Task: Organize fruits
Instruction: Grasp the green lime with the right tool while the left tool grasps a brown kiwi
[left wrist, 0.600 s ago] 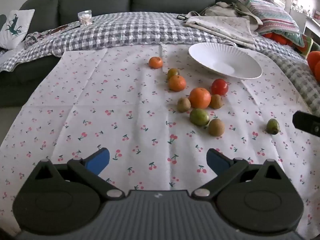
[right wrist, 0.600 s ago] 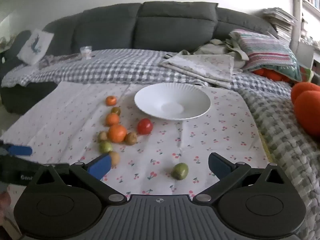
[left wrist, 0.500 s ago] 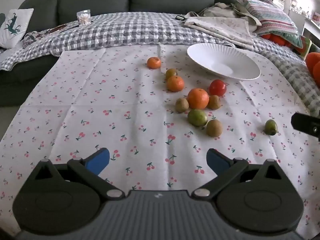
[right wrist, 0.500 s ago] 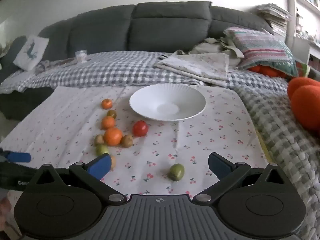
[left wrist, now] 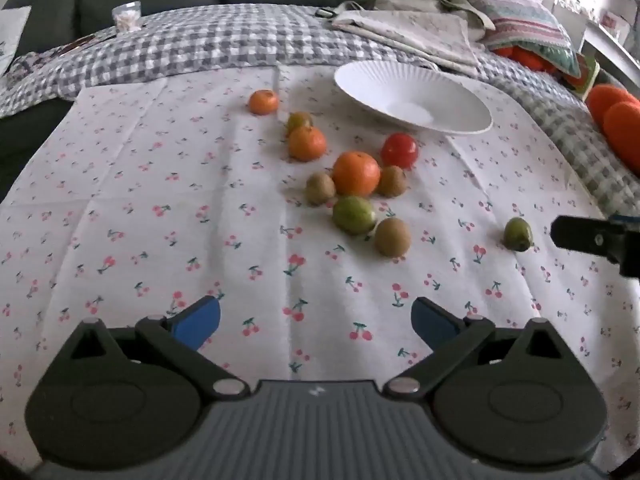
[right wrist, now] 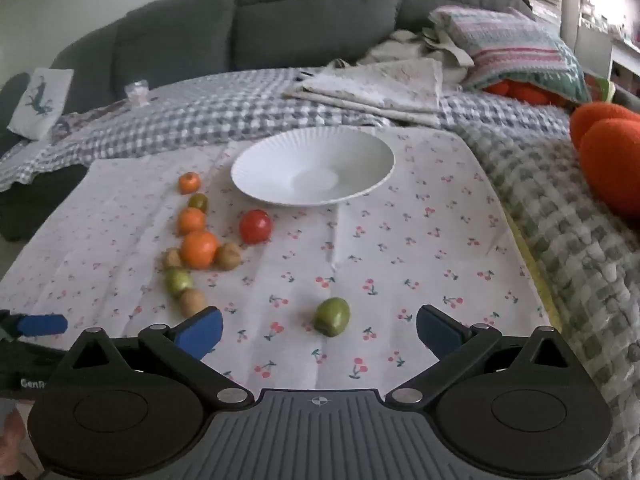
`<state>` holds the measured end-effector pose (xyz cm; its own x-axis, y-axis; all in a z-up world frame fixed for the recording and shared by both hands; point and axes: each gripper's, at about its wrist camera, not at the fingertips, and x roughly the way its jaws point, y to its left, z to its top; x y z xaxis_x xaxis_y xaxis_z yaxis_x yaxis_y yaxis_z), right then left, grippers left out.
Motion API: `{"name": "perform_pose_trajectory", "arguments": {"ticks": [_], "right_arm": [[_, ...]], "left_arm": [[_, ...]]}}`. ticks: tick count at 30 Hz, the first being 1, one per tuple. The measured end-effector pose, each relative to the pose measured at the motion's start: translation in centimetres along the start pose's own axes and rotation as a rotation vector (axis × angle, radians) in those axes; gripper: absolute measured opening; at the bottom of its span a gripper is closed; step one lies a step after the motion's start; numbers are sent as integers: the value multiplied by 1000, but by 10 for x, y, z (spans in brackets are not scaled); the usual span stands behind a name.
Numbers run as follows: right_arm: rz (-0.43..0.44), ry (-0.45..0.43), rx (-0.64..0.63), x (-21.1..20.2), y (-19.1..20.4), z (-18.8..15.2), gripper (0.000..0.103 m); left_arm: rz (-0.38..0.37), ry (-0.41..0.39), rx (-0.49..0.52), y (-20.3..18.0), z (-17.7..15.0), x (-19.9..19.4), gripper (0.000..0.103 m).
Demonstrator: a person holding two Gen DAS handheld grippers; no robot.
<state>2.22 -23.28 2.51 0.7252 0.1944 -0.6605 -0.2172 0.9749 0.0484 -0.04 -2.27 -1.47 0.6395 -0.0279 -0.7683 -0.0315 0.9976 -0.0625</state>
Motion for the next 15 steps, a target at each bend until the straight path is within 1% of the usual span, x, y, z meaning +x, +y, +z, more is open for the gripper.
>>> {"name": "perform_pose_trajectory", "arguments": {"ticks": [1, 2, 3, 5, 8, 10, 11, 15], "right_arm": [[6, 8, 8, 3, 0, 1, 103], [18, 44, 23, 5, -5, 4, 103], [24, 59, 33, 9, -7, 4, 103], [24, 74, 33, 15, -6, 6, 103], [24, 87, 16, 23, -4, 11, 103], [21, 97, 15, 26, -5, 15, 103], [24, 85, 19, 30, -6, 16, 102], [27, 98, 35, 38, -14, 23, 101]], "left_arm": [[6, -5, 16, -4, 1, 2, 99], [7, -13, 32, -7, 1, 3, 99], [6, -22, 49, -11, 3, 5, 99], [4, -33, 69, -17, 6, 7, 98], [3, -48, 108, -27, 9, 15, 94], [-9, -42, 112, -33, 12, 23, 87], [-15, -38, 113, -35, 13, 26, 85], [-34, -53, 121, -44, 19, 36, 76]]}}
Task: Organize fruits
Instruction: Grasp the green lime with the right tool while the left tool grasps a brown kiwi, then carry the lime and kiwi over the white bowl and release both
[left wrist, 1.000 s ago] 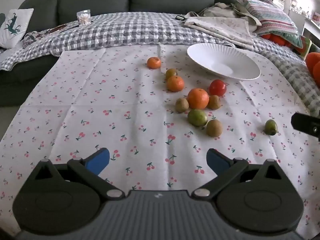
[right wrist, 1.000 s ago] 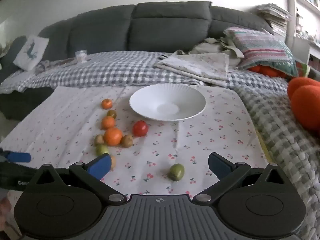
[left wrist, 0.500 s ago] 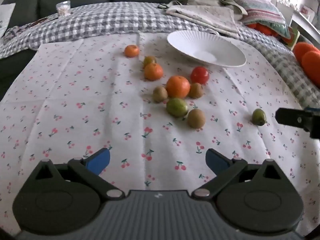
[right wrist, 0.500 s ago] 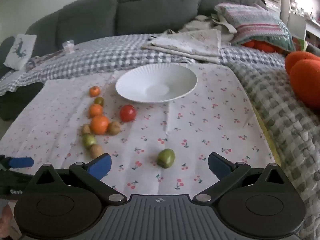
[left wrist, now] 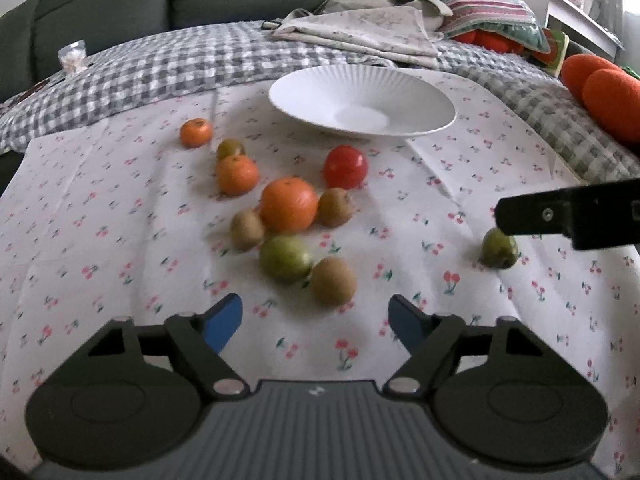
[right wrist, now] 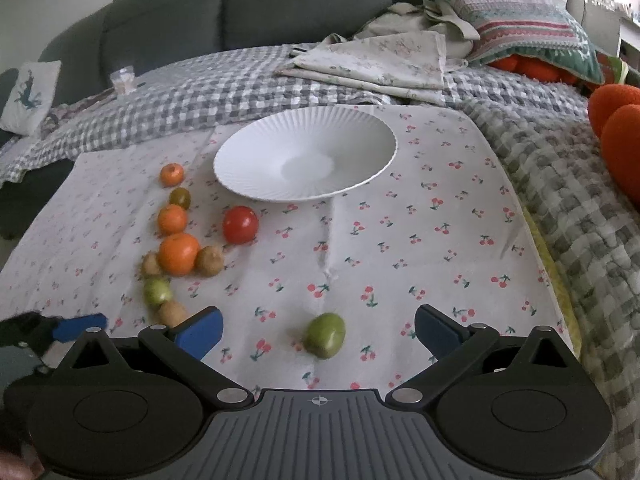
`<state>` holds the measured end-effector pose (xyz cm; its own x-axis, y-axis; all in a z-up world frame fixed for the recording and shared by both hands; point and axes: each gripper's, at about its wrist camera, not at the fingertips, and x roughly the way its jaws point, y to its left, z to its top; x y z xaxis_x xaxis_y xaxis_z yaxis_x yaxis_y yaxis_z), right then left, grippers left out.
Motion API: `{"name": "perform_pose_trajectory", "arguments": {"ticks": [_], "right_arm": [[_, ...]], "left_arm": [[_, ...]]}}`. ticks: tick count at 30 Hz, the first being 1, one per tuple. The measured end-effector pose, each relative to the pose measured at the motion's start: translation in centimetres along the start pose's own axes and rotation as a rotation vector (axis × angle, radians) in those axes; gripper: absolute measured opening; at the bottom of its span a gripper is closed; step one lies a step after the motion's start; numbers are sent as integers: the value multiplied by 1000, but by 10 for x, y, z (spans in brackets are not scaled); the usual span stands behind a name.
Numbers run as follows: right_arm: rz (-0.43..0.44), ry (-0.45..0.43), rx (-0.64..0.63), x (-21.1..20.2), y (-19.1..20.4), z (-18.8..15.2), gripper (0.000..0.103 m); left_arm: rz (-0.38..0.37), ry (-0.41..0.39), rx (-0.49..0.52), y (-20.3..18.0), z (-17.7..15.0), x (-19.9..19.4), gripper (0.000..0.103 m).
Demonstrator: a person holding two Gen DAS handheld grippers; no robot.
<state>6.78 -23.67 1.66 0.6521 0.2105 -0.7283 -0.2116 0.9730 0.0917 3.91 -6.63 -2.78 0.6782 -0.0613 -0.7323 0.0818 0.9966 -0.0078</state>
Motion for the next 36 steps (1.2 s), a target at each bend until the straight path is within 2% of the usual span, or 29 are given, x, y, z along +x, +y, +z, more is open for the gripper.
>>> {"name": "perform_pose_trajectory", "arguments": {"ticks": [11, 13, 14, 15, 16, 20, 21, 23, 28, 36], "right_arm": [[17, 70, -7, 22, -5, 1, 84], [23, 80, -6, 25, -4, 0, 80], [24, 86, -5, 28, -3, -1, 76], [23, 97, -6, 30, -3, -1, 69], [24, 107, -6, 33, -3, -2, 66], [37, 137, -7, 42, 0, -5, 39], [31, 138, -8, 44, 1, -7, 38], [10, 129, -20, 44, 1, -7, 28], [9, 117, -14, 39, -4, -7, 28], [34, 86, 23, 28, -11, -4, 28]], "left_arm": [[19, -56, 78, -15, 4, 13, 51], [18, -69, 97, -16, 3, 12, 40], [20, -76, 102, -16, 2, 11, 36], [20, -82, 108, -16, 2, 10, 28], [6, -82, 112, -15, 2, 10, 25], [-34, -86, 91, -10, 1, 9, 25], [-42, -85, 88, -9, 1, 8, 25], [-61, -85, 79, -8, 0, 6, 25], [-76, -97, 85, -10, -2, -2, 25], [-116, -122, 34, 3, -3, -22, 25]]}}
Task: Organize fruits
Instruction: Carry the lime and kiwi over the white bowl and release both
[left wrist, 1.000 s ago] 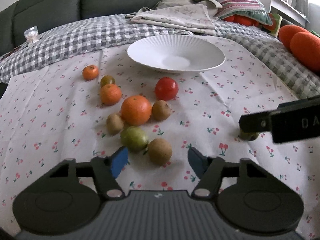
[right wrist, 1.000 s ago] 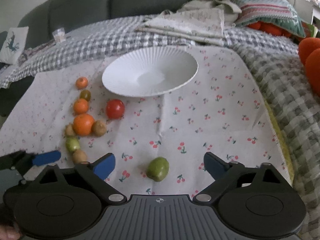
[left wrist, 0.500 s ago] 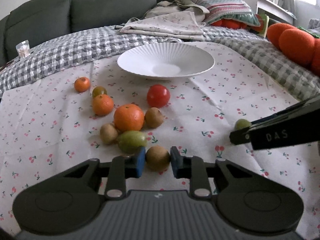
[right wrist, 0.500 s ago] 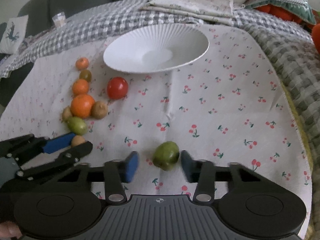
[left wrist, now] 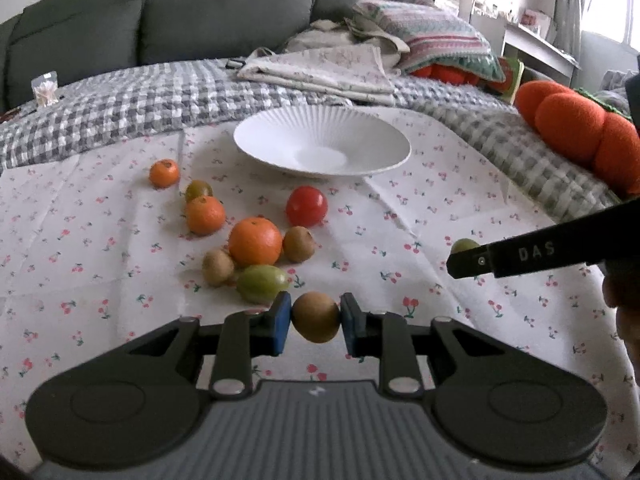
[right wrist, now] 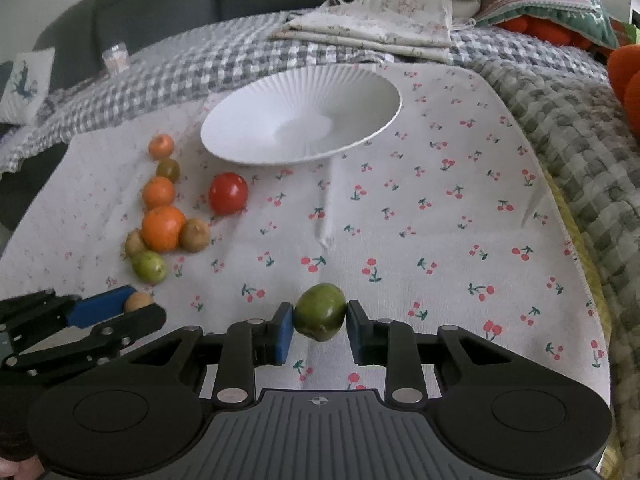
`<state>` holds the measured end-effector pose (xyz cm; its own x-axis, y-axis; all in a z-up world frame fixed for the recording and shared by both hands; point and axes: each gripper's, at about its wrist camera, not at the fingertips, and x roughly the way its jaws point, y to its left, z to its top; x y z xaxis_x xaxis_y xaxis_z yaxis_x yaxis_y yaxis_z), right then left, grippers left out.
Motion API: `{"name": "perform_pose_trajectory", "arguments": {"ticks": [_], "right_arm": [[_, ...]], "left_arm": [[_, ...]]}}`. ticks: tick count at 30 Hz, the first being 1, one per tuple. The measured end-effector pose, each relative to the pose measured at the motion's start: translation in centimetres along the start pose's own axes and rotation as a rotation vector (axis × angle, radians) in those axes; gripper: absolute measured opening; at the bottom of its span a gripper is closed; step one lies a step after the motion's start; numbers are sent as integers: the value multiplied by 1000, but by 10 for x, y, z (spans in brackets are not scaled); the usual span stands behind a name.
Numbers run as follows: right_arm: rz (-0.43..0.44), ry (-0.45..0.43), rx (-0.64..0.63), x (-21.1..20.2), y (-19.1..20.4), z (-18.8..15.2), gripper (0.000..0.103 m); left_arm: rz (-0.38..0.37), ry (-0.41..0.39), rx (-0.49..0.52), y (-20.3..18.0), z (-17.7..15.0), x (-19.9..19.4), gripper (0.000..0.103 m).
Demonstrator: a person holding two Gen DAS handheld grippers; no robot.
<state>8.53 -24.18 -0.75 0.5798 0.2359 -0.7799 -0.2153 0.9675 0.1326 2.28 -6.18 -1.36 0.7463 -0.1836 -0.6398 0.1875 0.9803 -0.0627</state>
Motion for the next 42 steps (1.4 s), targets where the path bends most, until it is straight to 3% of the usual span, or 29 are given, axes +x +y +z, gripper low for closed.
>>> {"name": "perform_pose_trajectory", "arguments": {"ticks": [6, 13, 25, 36, 42], "right_arm": [[33, -28, 9, -8, -2, 4, 28], [61, -82, -2, -19, 1, 21, 28], [42, -111, 66, 9, -16, 82, 28], [36, -103, 43, 61, -15, 108, 28], [11, -117, 10, 73, -11, 115, 28]], "left_arm": [[0, -13, -3, 4, 7, -7, 25], [2, -36, 5, 8, 43, 0, 25], [48, -63, -16, 13, 105, 69, 25], [37, -39, 15, 10, 110, 129, 25], [35, -39, 32, 10, 110, 141, 26]]}}
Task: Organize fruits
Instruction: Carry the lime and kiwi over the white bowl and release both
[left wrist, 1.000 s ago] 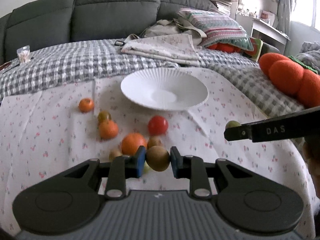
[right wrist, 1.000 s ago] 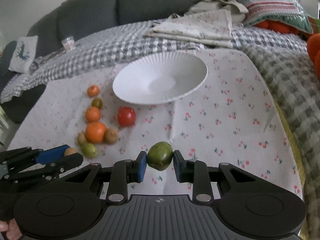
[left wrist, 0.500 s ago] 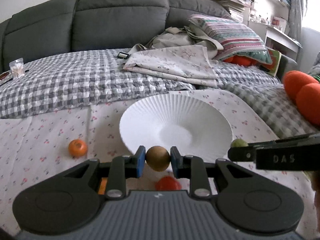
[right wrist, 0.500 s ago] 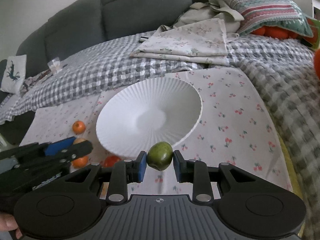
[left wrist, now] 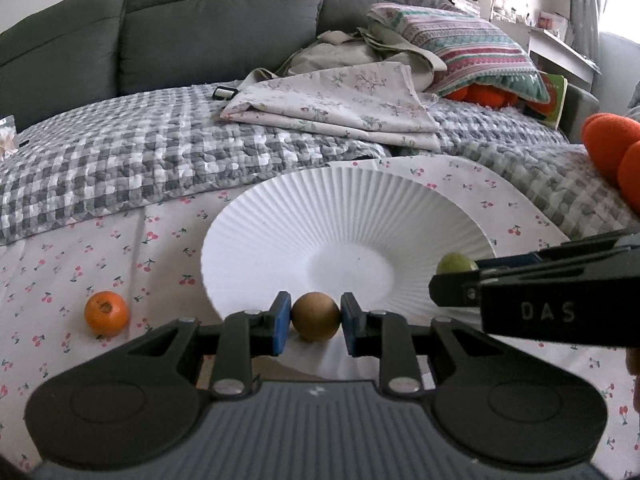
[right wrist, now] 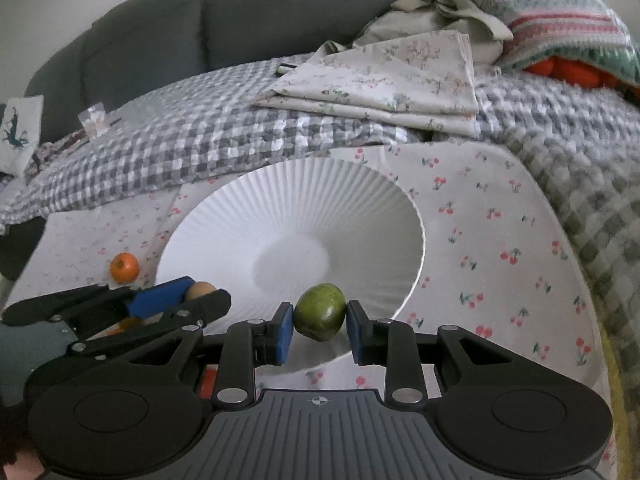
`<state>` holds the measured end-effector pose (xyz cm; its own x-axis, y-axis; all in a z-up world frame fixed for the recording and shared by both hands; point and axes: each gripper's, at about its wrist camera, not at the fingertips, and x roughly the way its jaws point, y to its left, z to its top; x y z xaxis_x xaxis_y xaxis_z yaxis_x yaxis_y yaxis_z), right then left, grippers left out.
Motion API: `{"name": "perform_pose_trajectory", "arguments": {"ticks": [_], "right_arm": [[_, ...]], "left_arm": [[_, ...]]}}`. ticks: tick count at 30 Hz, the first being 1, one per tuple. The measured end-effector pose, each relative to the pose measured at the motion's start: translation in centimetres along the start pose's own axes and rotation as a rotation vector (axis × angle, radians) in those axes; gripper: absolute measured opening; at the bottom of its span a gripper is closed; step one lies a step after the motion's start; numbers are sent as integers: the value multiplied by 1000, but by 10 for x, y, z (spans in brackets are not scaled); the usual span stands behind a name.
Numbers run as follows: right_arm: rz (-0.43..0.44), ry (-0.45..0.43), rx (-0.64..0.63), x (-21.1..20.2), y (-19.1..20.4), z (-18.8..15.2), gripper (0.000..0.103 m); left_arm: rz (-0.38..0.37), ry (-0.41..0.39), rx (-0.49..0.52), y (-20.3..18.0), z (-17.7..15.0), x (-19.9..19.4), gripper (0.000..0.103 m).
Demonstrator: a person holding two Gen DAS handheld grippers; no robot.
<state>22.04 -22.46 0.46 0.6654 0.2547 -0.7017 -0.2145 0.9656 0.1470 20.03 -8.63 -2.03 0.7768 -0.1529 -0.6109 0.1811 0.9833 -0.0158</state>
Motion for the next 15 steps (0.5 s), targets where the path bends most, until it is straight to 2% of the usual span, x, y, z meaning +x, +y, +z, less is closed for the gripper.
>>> {"name": "perform_pose_trajectory", "arguments": {"ticks": [5, 7, 10, 12, 15], "right_arm": [[-23, -9, -29, 4, 4, -1, 29], [-29, -8, -24, 5, 3, -1, 30], [-52, -26, -17, -1, 1, 0, 43], [-56, -39, 4, -6, -3, 2, 56], [-52, -51, 33, -15, -8, 3, 64]], "left_arm": [[-5, 3, 11, -1, -1, 1, 33], [17, 1, 7, 1, 1, -2, 45], [21, -19, -35, 11, 4, -9, 60], [6, -29, -63, 17, 6, -16, 66], [2, -39, -77, 19, 7, -26, 68]]}}
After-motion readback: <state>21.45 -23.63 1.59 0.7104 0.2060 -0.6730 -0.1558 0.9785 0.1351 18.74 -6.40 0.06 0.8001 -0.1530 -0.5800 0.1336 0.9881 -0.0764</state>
